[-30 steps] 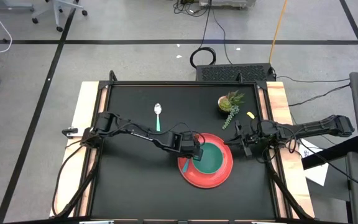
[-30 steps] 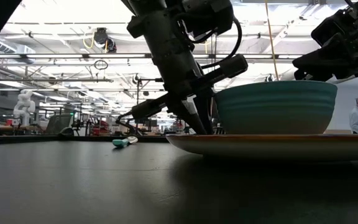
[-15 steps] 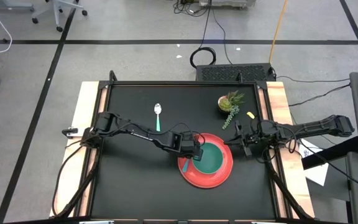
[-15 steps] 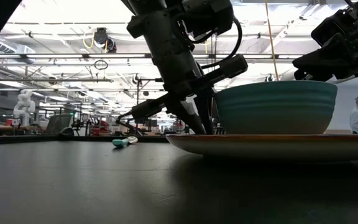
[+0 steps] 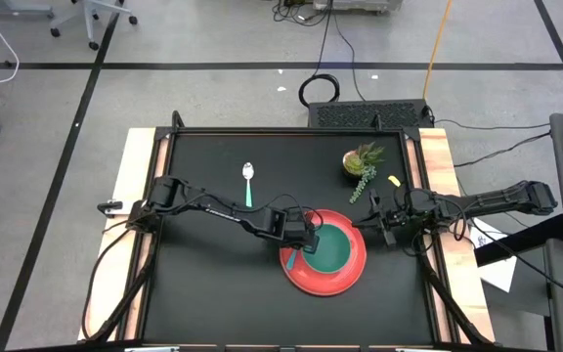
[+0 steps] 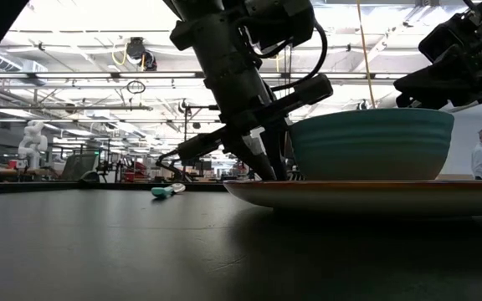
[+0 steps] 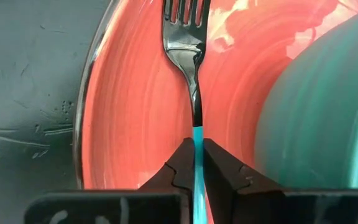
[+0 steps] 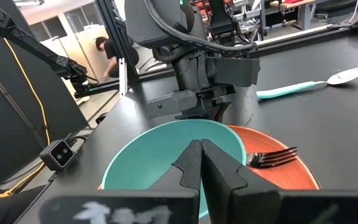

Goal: Set table place
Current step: Put the blue fork to the left of the green bowl on the orange plate

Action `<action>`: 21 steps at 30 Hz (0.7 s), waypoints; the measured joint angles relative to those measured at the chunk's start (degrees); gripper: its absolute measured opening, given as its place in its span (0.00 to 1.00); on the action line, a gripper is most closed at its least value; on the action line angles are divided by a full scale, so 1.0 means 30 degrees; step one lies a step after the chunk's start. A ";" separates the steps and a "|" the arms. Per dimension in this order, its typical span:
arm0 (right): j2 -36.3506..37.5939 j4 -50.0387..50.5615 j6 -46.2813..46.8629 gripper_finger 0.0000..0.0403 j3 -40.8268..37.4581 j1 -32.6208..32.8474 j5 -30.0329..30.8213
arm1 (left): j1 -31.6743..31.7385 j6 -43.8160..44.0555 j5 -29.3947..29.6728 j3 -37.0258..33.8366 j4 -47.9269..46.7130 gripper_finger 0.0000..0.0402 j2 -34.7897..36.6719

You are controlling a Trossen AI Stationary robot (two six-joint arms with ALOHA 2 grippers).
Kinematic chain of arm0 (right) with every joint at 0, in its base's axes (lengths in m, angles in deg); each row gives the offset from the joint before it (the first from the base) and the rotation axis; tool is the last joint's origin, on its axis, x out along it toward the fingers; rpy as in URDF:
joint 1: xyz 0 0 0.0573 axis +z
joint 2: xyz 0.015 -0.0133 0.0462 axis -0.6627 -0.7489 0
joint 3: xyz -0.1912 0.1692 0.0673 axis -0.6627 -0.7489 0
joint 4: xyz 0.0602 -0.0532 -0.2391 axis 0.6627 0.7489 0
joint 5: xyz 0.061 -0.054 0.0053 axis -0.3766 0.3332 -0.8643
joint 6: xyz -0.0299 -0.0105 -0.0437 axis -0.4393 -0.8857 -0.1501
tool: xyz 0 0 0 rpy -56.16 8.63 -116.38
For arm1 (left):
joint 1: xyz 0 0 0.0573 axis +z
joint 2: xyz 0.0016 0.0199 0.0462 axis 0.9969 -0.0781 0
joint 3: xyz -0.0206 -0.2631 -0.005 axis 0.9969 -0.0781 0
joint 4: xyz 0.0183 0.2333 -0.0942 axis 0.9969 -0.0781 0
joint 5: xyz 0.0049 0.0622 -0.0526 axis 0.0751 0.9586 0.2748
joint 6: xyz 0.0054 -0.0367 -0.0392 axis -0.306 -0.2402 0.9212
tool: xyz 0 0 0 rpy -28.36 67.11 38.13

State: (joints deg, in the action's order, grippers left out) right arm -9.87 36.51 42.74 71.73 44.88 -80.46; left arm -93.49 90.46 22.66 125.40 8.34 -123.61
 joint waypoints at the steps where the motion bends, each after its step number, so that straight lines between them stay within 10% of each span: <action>1: -0.0004 0.0000 0.0000 0.00 0.0007 0.0007 0.0002 | 0.0000 -0.0007 0.0000 0.0000 0.0000 0.06 0.0000; 21: -0.0001 0.0000 0.0073 0.00 0.0007 0.0000 -0.0001 | -0.0138 0.0073 0.0058 -0.0007 -0.0029 0.24 0.0000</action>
State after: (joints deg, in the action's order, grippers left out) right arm -9.88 36.51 42.95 71.75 44.88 -80.46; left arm -93.90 90.68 22.83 125.38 8.25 -123.61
